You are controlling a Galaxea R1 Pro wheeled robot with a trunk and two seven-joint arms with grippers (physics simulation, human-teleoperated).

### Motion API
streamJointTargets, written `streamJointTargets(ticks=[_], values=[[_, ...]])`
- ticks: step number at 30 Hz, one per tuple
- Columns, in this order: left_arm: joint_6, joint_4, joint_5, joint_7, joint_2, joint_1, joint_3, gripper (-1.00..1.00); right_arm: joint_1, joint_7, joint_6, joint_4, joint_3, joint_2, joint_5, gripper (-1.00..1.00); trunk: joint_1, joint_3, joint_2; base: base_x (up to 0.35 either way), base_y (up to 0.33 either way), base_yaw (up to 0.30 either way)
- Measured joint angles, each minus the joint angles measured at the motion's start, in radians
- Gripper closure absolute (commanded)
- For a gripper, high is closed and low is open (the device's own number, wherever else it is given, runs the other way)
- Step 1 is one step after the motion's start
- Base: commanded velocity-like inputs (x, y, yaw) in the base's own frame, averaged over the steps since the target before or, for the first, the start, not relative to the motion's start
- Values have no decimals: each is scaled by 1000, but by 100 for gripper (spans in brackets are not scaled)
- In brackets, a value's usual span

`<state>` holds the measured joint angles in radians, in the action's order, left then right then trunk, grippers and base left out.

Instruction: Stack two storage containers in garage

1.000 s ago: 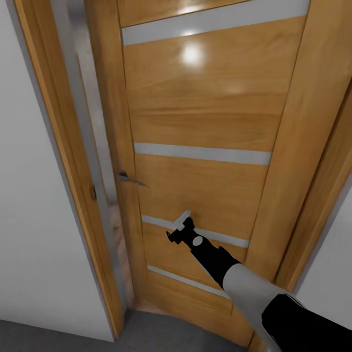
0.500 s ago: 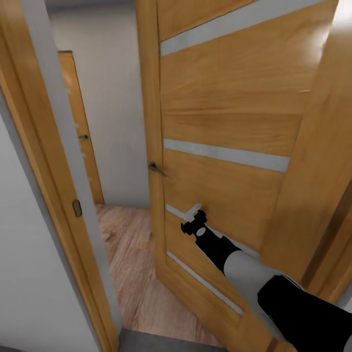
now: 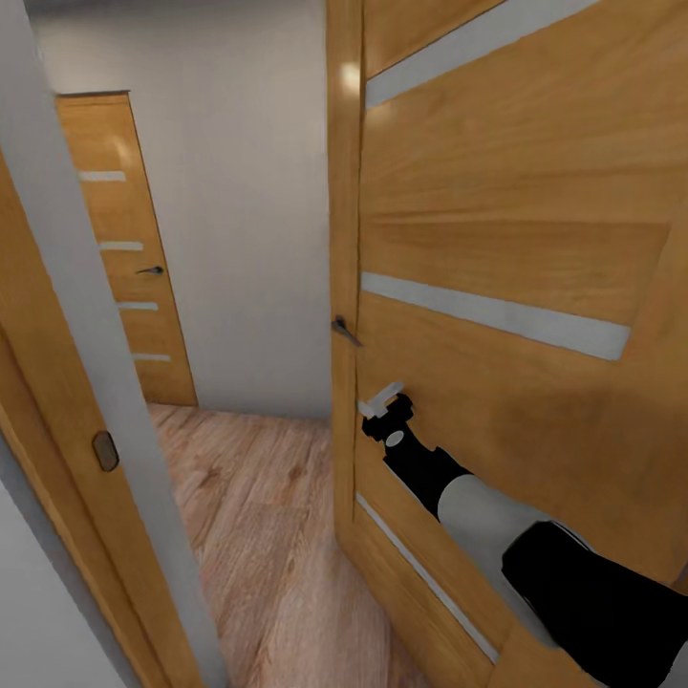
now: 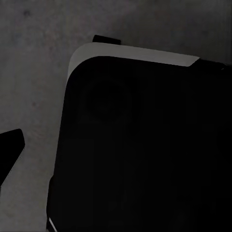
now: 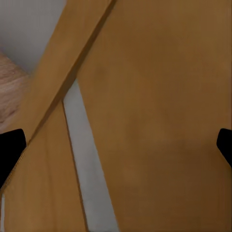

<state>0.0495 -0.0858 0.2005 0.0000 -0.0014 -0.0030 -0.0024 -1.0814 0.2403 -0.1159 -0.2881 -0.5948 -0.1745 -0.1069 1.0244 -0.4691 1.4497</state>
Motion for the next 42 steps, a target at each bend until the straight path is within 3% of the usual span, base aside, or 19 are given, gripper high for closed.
streamJointTargets(ticks=[12, 30, 42], values=[[1, 0, 3, 0, 0, 0, 0, -100, 0, 116, 5, -7, 5, 0, -5, -100, 0, 0, 0, 320, 0, 0], [2, 0, 6, 0, 0, 0, 1, -100, 12, 125, 2, 20, -11, 0, -6, -100, 1, 0, 0, 70, 0, 0], [2, 0, 6, 0, 0, 0, 1, -100, 5, 129, 11, 39, 1, 0, -7, -100, 1, 0, 0, 0, 0, 0]])
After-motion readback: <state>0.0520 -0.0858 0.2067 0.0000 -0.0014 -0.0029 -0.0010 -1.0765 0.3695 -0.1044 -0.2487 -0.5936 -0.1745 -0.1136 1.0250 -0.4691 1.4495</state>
